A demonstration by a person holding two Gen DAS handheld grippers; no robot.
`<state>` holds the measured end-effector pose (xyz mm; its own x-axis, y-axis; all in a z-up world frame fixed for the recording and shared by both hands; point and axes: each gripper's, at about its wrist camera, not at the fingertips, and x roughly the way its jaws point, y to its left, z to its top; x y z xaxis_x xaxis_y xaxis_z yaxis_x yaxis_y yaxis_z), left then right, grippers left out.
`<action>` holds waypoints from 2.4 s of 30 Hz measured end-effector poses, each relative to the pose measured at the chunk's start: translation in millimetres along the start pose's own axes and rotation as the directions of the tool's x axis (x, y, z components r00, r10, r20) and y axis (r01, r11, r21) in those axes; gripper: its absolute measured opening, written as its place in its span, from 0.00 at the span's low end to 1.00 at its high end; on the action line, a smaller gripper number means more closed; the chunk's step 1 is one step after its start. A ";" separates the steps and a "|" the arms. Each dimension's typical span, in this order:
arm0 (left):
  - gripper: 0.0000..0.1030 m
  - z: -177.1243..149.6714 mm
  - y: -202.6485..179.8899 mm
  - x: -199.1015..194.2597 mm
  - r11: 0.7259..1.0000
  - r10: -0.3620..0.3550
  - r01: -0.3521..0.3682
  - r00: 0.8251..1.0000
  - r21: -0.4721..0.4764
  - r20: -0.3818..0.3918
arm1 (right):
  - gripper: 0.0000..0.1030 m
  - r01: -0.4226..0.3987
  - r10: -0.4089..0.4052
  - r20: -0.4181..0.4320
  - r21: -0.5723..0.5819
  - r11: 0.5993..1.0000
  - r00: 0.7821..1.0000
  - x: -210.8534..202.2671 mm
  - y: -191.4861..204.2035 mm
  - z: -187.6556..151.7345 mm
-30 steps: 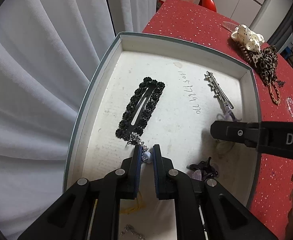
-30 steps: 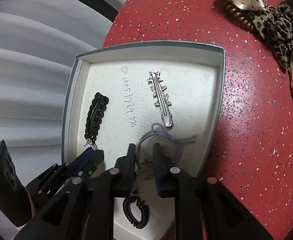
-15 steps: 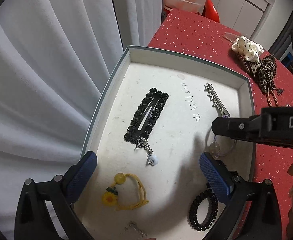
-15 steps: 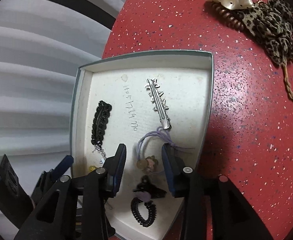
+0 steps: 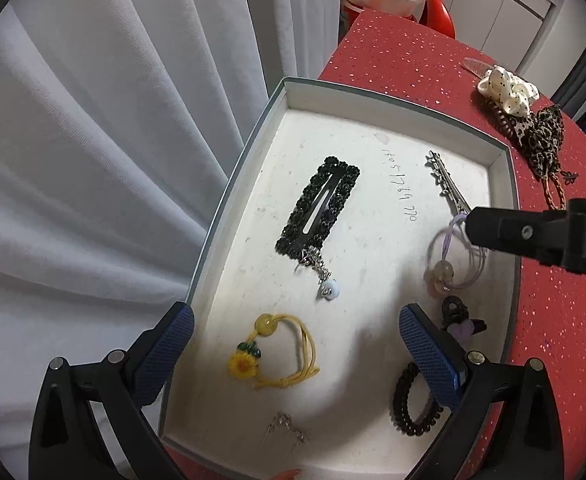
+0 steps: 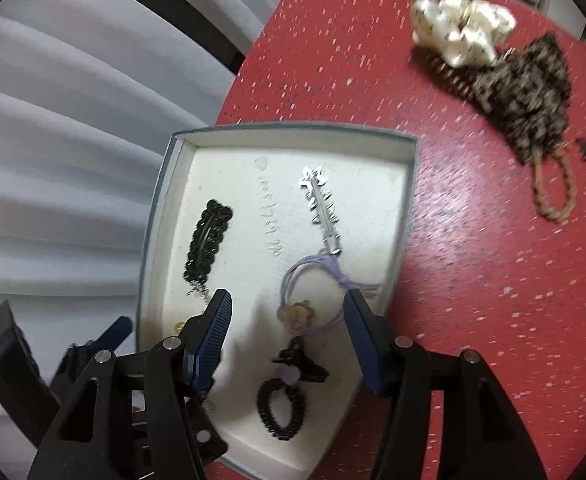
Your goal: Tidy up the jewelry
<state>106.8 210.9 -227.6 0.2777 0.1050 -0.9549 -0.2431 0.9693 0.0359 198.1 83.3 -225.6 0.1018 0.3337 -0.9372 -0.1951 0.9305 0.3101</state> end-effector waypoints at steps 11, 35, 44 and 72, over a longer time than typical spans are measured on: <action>1.00 -10.0 4.5 -17.7 1.000 0.007 -0.007 1.000 0.007 -0.010 | 0.61 0.076 -0.076 0.002 -0.028 0.997 0.997 -19.2 -2.2 -12.7; 1.00 -48.4 19.5 -117.7 0.999 0.039 -0.037 0.995 -0.017 0.088 | 0.85 0.215 -0.200 0.164 -0.080 0.973 0.966 -119.1 9.2 -90.4; 1.00 -56.6 23.2 -149.3 0.997 0.045 -0.038 0.992 -0.062 0.116 | 0.85 0.235 -0.205 0.212 -0.125 0.964 0.955 -148.3 23.1 -107.3; 1.00 -64.7 27.7 -161.3 0.995 0.049 -0.038 0.991 -0.091 0.124 | 0.85 0.253 -0.206 0.246 -0.173 0.952 0.947 -160.6 39.5 -115.7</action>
<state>-4.9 206.4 -91.7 0.3789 0.1796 -0.9078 -0.3372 0.9403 0.0452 61.2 48.9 -81.4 0.3770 0.1612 -0.9121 -0.3289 0.9439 0.0308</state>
